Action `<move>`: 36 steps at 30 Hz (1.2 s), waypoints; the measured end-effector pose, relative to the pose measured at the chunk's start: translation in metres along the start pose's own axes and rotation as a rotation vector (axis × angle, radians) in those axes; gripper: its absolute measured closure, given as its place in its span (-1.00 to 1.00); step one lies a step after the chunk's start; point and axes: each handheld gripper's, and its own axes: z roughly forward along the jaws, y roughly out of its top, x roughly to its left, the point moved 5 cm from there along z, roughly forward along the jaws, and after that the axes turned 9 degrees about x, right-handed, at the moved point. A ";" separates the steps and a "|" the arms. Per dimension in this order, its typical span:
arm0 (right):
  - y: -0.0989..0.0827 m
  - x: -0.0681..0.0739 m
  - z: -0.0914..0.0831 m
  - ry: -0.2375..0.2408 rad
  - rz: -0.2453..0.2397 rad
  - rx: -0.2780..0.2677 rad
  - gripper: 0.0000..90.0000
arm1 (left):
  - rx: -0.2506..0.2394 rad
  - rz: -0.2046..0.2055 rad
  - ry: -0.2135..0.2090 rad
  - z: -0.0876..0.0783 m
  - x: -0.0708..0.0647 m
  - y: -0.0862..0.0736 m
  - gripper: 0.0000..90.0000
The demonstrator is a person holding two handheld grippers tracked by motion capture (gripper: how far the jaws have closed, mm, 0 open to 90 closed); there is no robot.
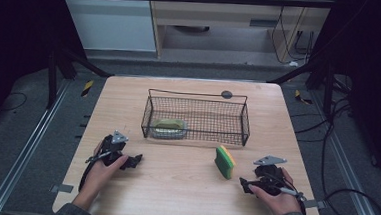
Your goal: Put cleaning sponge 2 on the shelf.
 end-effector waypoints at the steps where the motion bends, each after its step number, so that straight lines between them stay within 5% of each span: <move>1: 0.000 0.000 0.000 0.000 0.000 0.000 -0.72 | 0.000 0.000 0.000 0.000 0.000 0.000 -1.00; 9: 0.019 0.022 -0.036 0.015 -0.053 0.112 -0.71 | -0.016 -0.003 0.003 0.001 0.000 0.000 -1.00; 18: 0.052 0.034 -0.064 0.026 -0.087 0.157 -0.69 | -0.016 -0.003 0.002 0.001 0.000 0.000 -1.00; 27: 0.079 0.048 -0.065 0.032 -0.122 0.191 -0.64 | -0.016 -0.003 0.003 0.001 0.000 0.000 -1.00; 36: 0.097 0.059 -0.045 0.021 -0.140 0.254 -0.52 | -0.018 -0.008 0.003 -0.001 -0.002 -0.003 -1.00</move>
